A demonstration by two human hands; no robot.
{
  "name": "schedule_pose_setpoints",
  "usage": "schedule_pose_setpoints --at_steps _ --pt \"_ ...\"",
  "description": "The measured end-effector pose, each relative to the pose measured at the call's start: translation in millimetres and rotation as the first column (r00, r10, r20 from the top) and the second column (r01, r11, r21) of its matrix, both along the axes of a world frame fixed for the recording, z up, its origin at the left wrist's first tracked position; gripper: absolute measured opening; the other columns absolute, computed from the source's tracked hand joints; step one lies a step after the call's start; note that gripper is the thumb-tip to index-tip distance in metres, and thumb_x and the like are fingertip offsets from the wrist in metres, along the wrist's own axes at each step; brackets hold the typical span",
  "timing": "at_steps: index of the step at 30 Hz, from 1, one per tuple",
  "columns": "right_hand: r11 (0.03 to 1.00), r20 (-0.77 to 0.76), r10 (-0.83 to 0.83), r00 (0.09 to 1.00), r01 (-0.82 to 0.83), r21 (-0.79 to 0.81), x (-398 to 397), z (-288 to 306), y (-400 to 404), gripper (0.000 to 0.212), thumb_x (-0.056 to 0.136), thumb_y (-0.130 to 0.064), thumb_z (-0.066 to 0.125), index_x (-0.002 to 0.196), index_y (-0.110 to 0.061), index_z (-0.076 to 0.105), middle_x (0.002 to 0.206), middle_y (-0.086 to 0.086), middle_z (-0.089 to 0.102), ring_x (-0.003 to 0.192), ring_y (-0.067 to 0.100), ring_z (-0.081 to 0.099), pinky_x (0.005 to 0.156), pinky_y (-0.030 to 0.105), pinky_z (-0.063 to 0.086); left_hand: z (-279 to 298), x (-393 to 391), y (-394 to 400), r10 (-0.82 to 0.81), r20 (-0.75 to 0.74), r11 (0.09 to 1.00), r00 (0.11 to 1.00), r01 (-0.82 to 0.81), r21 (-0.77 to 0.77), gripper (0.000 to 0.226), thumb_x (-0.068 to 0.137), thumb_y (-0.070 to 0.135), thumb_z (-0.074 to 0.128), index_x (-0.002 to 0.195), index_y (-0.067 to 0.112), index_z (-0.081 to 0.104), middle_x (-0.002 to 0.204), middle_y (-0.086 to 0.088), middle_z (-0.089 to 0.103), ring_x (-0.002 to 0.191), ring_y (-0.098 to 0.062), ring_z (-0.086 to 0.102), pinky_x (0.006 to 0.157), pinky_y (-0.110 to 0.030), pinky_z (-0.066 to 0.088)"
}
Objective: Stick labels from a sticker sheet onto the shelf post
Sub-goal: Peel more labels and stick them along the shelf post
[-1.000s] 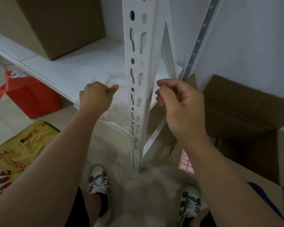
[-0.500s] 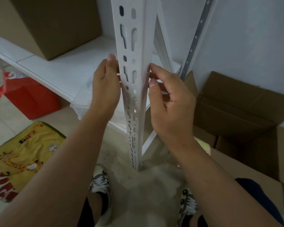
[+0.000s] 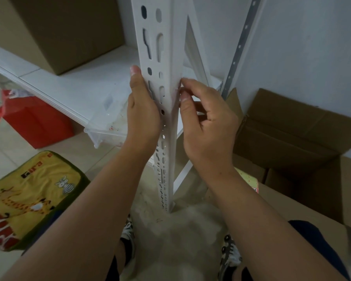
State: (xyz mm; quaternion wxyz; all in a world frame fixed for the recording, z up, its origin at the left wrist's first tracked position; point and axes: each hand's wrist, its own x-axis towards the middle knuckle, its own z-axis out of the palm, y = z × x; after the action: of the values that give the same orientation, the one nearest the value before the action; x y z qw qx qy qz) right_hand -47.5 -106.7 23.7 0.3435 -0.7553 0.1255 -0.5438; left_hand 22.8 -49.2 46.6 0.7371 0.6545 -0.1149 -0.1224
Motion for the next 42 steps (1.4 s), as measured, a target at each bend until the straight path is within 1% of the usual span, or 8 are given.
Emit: schedule_pose_setpoints --at_steps 5,11,15,21,33,36,40,42 --pt "1.0 0.012 0.008 1.0 -0.009 0.029 3.4 1.1 -2.3 0.021 0.095 -0.011 0.058 0.112 -0.004 0.068 0.105 0.006 0.07 0.096 0.008 0.063 0.08 0.018 0.055 2.2 -1.0 1.0 -0.01 -0.013 1.0 1.0 0.01 -0.01 0.053 0.103 0.054 0.02 0.093 0.034 0.068 0.08 0.017 0.073 0.076 0.008 0.068 0.073 -0.017 0.049" --pt "1.0 0.047 -0.027 0.999 0.027 0.001 6.6 5.8 -1.2 0.02 0.095 -0.011 0.058 0.109 -0.003 0.068 0.102 0.007 0.07 0.091 0.008 0.064 0.073 0.021 0.057 0.4 0.7 1.7 -0.001 -0.011 1.0 1.0 0.002 0.013 0.051 0.103 0.056 0.02 0.089 0.036 0.064 0.089 0.013 0.071 0.087 -0.002 0.067 0.088 -0.027 0.051" --pt "0.992 0.075 -0.087 0.993 0.093 -0.085 8.8 4.2 -1.6 0.017 0.093 -0.008 0.059 0.102 0.0 0.07 0.095 0.009 0.072 0.088 0.014 0.066 0.075 0.024 0.056 0.9 -0.4 1.8 0.011 -0.033 1.0 0.999 -0.011 -0.008 0.049 0.103 0.055 0.023 0.086 0.035 0.065 0.079 0.017 0.071 0.081 0.002 0.067 0.083 -0.023 0.052" --pt "0.966 0.101 -0.156 0.983 0.173 -0.194 12.3 2.5 -1.8 0.014 0.092 -0.005 0.06 0.095 0.002 0.071 0.087 0.01 0.071 0.081 0.013 0.063 0.073 0.012 0.049 -0.5 -1.6 0.1 0.002 -0.031 0.999 1.0 -0.004 -0.051 0.052 0.104 0.054 0.023 0.094 0.032 0.068 0.09 0.011 0.076 0.092 -0.003 0.07 0.098 -0.034 0.053" --pt "0.957 0.057 -0.167 0.984 0.175 -0.229 10.6 0.8 -2.6 0.016 0.093 -0.006 0.056 0.092 0.002 0.069 0.084 0.011 0.068 0.078 0.011 0.054 0.072 0.004 0.037 -3.7 -2.5 -3.0 0.015 -0.027 0.997 1.0 -0.017 -0.077 0.057 0.104 0.053 0.022 0.112 0.021 0.069 0.096 0.006 0.077 0.093 -0.006 0.071 0.096 -0.035 0.055" --pt "0.975 0.067 -0.126 0.99 0.136 -0.173 9.7 -0.5 -2.8 0.011 0.092 -0.003 0.06 0.095 0.002 0.069 0.088 0.01 0.07 0.082 0.011 0.059 0.072 0.01 0.046 -3.4 -2.2 -2.3 0.012 -0.034 0.998 0.999 -0.014 -0.06 0.058 0.103 0.055 0.022 0.116 0.023 0.068 0.1 0.007 0.075 0.095 -0.005 0.071 0.098 -0.035 0.054" --pt "0.989 0.115 -0.04 0.993 0.023 0.143 9.9 1.2 3.5 0.016 0.093 -0.007 0.059 0.104 -0.002 0.07 0.097 0.005 0.071 0.089 0.01 0.066 0.075 0.02 0.057 -2.2 -1.3 -0.1 0.008 -0.012 1.0 1.0 -0.008 -0.024 0.05 0.103 0.055 0.021 0.092 0.037 0.066 0.082 0.019 0.074 0.083 0.004 0.069 0.087 -0.026 0.054" --pt "0.983 0.132 -0.024 0.991 0.0 0.183 10.5 2.6 4.0 0.018 0.093 -0.009 0.059 0.107 -0.003 0.069 0.098 0.005 0.072 0.09 0.012 0.068 0.074 0.028 0.06 -1.3 -0.8 1.1 0.005 -0.005 1.0 1.0 -0.005 -0.018 0.051 0.103 0.055 0.021 0.084 0.037 0.065 0.074 0.022 0.073 0.077 0.007 0.068 0.081 -0.024 0.051"
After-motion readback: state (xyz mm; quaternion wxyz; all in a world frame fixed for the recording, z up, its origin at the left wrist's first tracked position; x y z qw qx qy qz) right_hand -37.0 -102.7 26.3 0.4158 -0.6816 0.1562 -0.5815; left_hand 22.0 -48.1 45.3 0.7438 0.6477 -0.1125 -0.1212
